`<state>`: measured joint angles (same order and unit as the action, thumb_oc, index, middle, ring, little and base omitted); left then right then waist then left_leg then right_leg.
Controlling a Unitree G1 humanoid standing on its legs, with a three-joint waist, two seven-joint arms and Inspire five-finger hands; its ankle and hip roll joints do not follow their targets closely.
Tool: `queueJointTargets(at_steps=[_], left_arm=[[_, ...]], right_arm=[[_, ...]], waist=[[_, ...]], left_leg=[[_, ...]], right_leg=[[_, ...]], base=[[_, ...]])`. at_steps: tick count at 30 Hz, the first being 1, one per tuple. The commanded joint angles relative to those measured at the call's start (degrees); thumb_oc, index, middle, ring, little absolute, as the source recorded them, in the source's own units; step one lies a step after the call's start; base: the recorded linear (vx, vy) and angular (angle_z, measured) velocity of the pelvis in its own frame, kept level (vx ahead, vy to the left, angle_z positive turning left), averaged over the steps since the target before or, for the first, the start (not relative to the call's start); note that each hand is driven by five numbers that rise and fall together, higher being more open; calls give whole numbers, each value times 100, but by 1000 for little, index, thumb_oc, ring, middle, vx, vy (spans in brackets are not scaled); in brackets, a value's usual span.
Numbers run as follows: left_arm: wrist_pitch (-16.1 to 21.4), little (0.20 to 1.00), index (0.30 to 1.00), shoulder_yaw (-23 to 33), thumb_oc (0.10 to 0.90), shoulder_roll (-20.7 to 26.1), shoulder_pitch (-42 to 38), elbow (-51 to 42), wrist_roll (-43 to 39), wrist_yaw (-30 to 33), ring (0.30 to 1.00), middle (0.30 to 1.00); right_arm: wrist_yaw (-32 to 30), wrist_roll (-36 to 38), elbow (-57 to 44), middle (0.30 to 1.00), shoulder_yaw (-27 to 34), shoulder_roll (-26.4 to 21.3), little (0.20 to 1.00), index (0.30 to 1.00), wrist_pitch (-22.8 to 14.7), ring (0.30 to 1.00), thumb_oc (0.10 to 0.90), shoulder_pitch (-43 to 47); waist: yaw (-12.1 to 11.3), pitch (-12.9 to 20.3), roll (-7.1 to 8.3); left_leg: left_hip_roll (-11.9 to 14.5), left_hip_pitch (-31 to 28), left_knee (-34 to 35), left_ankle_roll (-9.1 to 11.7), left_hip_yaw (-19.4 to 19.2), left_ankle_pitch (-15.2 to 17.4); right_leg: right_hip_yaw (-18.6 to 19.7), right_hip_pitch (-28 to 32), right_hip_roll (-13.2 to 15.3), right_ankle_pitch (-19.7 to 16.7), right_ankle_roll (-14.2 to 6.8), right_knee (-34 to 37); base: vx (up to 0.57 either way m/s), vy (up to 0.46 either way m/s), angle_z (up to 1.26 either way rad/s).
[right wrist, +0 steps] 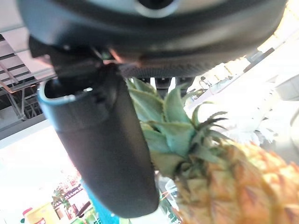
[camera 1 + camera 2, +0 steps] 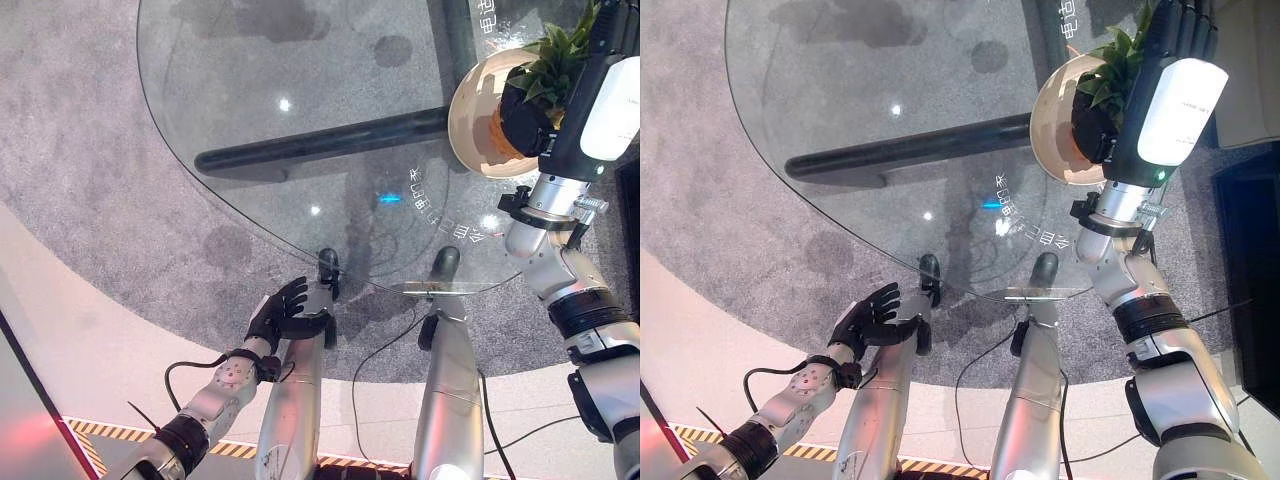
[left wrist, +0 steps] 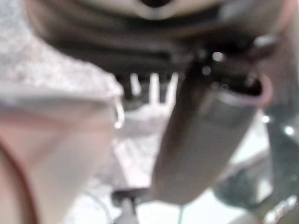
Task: Pick up the fruit to the plate
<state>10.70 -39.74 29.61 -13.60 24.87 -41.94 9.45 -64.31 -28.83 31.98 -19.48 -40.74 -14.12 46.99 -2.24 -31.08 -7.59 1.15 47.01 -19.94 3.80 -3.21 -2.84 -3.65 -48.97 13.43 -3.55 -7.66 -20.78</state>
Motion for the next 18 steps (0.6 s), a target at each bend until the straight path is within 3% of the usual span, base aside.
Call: queueJointTargets(at_steps=[1, 11, 18], left_arm=[[204, 900, 900, 35, 800, -52, 704, -181, 118, -137, 900, 900], [242, 900, 900, 155, 800, -49, 765, -42, 170, -217, 900, 900], [290, 900, 900, 236, 800, -74, 802, 128, 189, -318, 900, 900]], right_arm=[[-602, -376, -1060, 900, -162, -662, 900, 900, -139, 900, 800, 297], [-517, -749, -1400, 900, -246, -674, 900, 900, 11, 900, 800, 105], [-282, -822, -1605, 900, -319, -629, 900, 900, -138, 900, 800, -5]], waist=[[84, 129, -102], [92, 129, 16], [99, 129, 71]], left_leg=[[-752, -227, -121, -285, -318, 620], [-732, -379, -85, -290, -287, 641], [-729, -455, -70, -294, -275, 649]], right_leg=[[-716, 283, -681, 328, 123, 75], [-777, 465, -688, 343, 116, 124], [-803, 556, -691, 349, 115, 152]], base=[[-5, -2, 5], [0, 0, 0], [0, 0, 0]])
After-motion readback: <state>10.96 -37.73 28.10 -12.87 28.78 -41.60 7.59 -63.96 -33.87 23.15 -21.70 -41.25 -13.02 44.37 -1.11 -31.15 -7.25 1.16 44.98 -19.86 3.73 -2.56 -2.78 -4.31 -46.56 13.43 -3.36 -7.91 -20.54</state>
